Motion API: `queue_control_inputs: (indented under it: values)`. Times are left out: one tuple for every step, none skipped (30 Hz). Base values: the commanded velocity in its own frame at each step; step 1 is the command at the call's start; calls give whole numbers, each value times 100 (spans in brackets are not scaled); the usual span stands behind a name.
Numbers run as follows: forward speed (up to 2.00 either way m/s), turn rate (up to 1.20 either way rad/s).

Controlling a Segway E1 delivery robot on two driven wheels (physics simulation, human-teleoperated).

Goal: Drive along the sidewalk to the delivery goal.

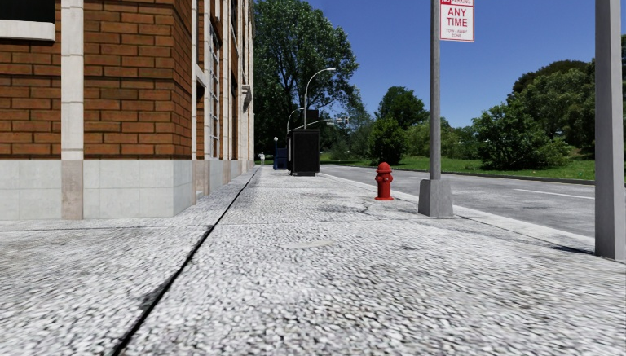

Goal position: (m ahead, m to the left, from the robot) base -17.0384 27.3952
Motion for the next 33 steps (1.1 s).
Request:
queue_control_inputs:
  values:
    - [0, 0]
    - [0, 0]
    - [0, 0]
    - [0, 0]
    - [0, 0]
    - [0, 0]
    - [0, 0]
    - [0, 0]
    - [0, 0]
    - [0, 0]
    - [0, 0]
    - [0, 0]
    - [0, 0]
    - [0, 0]
    - [0, 0]
    - [0, 0]
    - [0, 0]
    - [0, 0]
    - [0, 0]
    - [0, 0]
    - [0, 0]
    - [0, 0]
    - [0, 0]
    - [0, 0]
    - [0, 0]
    - [0, 0]
    - [0, 0]
    - [0, 0]
    - [0, 0]
    - [0, 0]
    - [0, 64]
    - [0, 84]
    - [0, 120]
